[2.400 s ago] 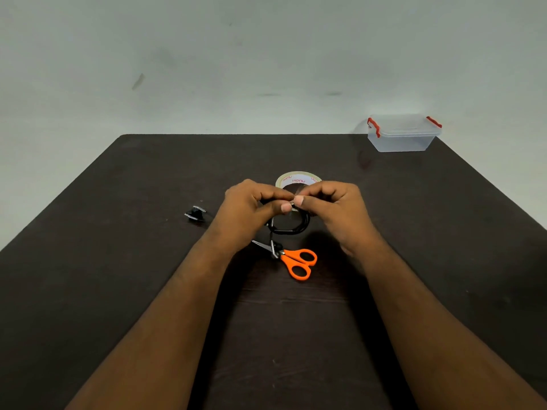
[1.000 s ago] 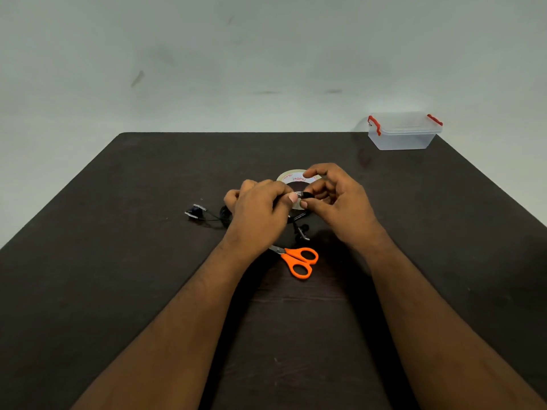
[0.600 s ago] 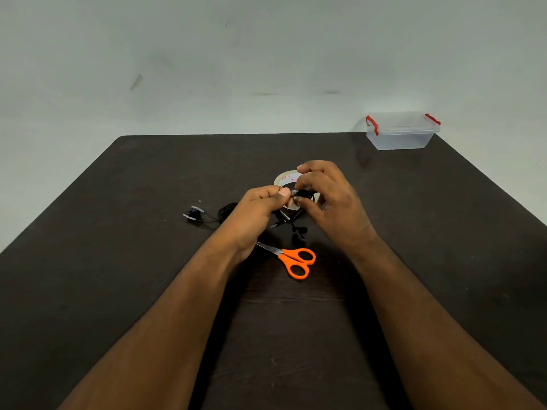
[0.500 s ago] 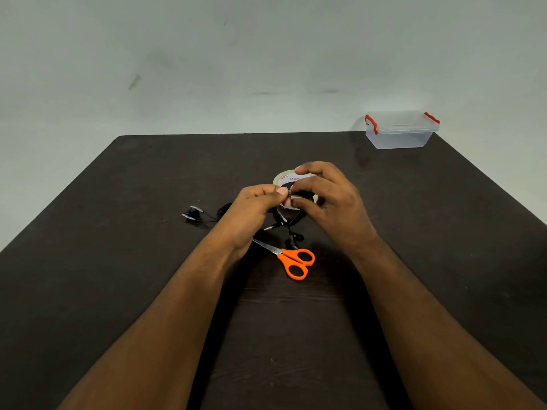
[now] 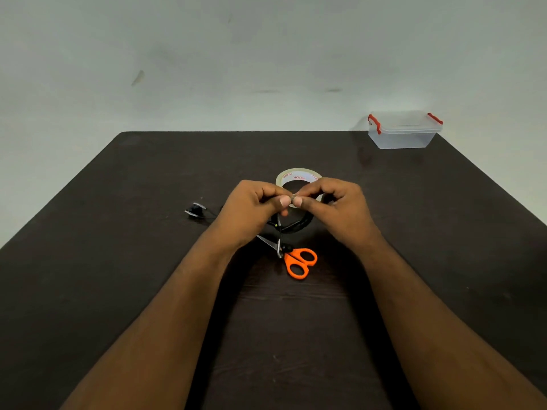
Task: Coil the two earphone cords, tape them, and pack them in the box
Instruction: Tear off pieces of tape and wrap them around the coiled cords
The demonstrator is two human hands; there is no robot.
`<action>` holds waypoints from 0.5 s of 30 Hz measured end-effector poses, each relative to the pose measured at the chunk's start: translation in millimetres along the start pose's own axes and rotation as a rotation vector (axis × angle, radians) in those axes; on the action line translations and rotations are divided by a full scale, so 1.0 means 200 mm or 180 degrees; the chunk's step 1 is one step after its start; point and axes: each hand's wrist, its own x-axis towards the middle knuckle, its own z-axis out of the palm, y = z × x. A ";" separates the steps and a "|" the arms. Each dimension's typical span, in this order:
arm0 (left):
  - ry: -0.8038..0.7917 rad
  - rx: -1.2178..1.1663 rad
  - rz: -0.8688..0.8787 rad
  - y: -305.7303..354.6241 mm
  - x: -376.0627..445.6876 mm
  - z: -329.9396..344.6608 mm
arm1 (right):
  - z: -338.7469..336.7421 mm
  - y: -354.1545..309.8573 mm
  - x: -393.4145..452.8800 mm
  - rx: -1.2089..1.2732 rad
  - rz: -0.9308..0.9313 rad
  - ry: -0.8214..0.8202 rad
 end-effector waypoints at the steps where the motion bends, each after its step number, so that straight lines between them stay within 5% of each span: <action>1: 0.0035 0.0197 0.0097 -0.01 0.00 0.00 | 0.01 0.00 0.00 0.0102 0.0100 -0.0006; 8: 0.0326 0.1520 0.1037 0.01 0.00 0.01 | 0.03 -0.03 0.01 0.1399 0.1018 -0.0037; 15: 0.0475 0.1390 0.1186 0.03 -0.02 0.04 | 0.02 -0.06 0.01 0.2520 0.1897 -0.0410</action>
